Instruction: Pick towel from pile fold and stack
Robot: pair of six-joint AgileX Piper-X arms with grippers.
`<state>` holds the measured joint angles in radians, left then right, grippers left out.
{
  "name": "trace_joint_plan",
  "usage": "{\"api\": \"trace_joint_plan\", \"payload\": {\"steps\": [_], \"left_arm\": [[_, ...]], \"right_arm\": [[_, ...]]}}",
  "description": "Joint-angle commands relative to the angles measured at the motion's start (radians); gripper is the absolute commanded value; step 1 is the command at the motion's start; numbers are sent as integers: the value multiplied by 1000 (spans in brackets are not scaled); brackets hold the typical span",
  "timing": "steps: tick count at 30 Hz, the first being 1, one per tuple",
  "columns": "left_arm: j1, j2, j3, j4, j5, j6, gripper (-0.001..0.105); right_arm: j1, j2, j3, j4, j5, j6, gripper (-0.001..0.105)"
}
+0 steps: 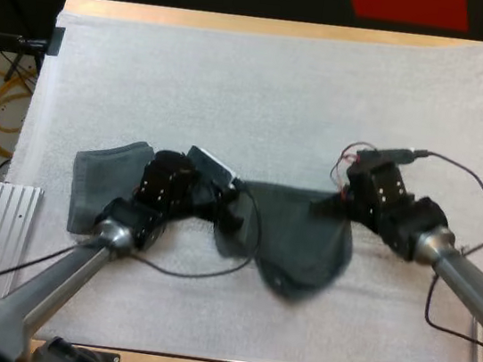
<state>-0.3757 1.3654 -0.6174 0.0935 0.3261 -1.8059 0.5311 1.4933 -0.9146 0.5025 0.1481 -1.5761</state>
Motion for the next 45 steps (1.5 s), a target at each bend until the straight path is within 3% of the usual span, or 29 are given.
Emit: {"api": "trace_joint_plan", "payload": {"steps": [1,6,9,11,13,16,18,22,30,33,37,45], "left_arm": [[11,22,-5,-75,-9,0,0],[39,89,-42,-149,-9,0,2],[38,108,-86,-152,-9,10,17],[38,112,-118,-152,-9,18,30],[38,112,-155,-163,-9,40,53],[38,112,-210,-168,-9,44,69],[38,111,-237,-165,-9,41,71],[38,64,-286,-74,-9,30,71],[38,-132,-293,150,-24,59,66],[38,-192,-293,205,-27,96,66],[38,-233,-293,233,-96,113,66],[38,-234,-293,276,-100,113,66]], "right_arm": [[-21,21,-20,-39,3,-21,0],[-74,93,-86,-57,-6,-30,0],[-103,129,-144,-57,-58,-35,4],[-121,149,-184,-57,-84,-35,16],[-137,169,-230,-57,-87,-35,39],[-155,176,-285,-55,-87,-35,65],[-159,169,-319,-41,-81,-35,68],[-156,128,-375,51,-88,-37,64],[-138,9,-388,236,-164,-53,63],[-121,-20,-386,280,-148,-76,63],[-139,-2,-386,279,-149,-82,63],[-249,179,-386,244,-263,-74,63]]}}
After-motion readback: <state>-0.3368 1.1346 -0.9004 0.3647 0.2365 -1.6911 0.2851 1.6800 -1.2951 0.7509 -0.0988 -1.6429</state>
